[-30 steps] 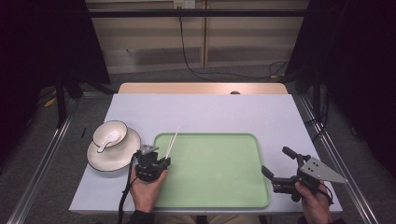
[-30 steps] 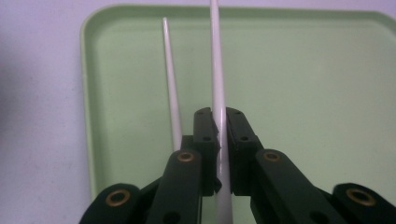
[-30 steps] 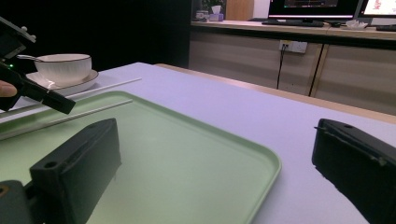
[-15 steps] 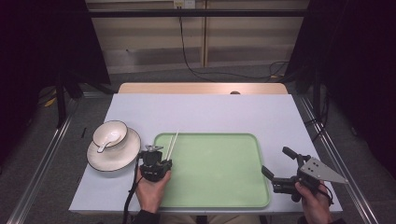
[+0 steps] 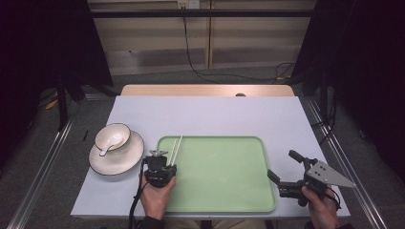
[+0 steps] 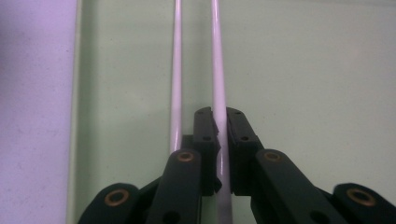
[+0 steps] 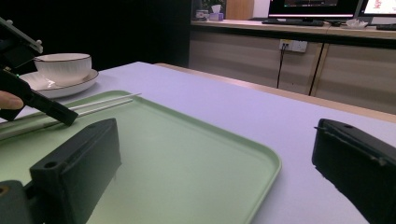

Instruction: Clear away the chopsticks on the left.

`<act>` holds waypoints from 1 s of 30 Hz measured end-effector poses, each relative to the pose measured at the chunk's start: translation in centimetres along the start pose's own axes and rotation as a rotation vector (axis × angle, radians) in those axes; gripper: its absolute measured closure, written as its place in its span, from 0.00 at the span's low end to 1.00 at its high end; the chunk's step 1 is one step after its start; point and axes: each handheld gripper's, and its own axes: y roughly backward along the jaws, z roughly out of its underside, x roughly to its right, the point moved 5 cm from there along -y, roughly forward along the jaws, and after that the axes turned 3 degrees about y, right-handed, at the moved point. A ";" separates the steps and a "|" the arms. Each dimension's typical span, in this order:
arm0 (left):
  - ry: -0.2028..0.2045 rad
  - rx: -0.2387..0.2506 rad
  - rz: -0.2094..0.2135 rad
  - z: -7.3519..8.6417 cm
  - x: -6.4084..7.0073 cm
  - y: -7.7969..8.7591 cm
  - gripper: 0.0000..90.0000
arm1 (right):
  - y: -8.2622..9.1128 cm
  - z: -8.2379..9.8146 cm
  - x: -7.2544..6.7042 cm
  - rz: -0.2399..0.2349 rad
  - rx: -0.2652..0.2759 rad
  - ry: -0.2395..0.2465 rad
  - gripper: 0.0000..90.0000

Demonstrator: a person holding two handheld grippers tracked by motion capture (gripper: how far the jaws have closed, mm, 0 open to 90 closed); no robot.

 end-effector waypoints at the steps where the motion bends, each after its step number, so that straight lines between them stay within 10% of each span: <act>1: 0.001 0.001 -0.002 0.0 0.0 0.0 0.94 | 0.0 0.0 0.0 0.002 0.001 -0.004 0.01; 30: -0.036 0.016 0.040 -0.3 -0.4 0.2 0.80 | 0.0 0.0 0.0 -0.001 0.003 -0.001 0.01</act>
